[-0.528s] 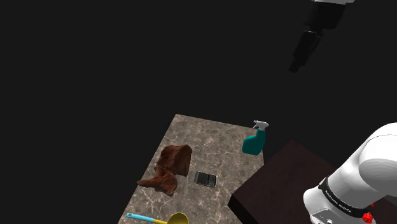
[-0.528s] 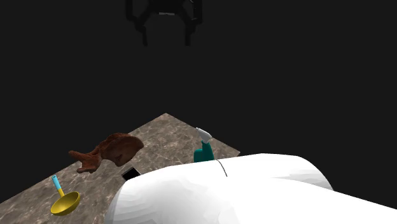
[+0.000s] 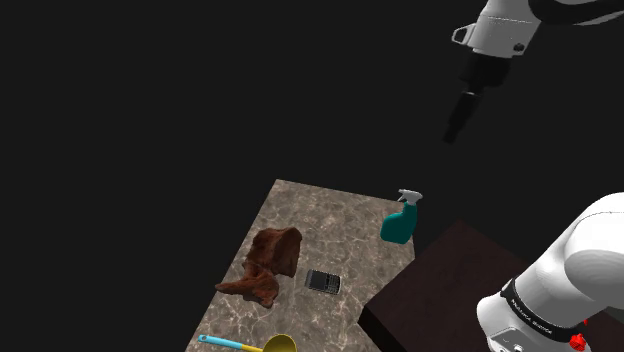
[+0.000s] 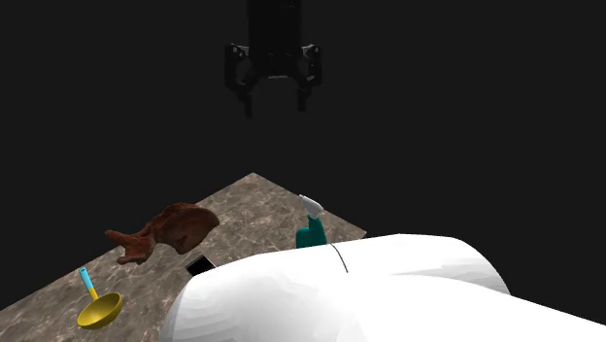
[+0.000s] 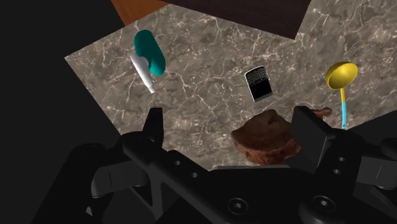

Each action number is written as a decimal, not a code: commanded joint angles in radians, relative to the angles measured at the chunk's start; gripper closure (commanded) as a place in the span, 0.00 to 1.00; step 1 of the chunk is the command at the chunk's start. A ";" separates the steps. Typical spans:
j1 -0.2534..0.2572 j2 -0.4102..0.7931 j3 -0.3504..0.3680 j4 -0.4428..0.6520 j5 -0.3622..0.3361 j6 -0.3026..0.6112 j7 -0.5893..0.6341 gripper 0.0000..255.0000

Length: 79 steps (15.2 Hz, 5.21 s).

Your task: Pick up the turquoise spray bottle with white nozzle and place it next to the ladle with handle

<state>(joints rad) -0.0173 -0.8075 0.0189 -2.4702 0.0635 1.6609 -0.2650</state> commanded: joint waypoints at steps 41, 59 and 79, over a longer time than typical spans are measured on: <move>-0.008 0.578 -0.216 -0.359 -0.154 0.934 -0.434 1.00; -0.020 0.376 -0.195 -0.298 -0.168 0.672 -0.419 1.00; -0.020 0.218 -0.170 -0.127 -0.158 0.344 -0.417 1.00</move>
<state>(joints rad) -0.0367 -0.5836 -0.1506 -2.6084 -0.0944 2.0222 -0.6803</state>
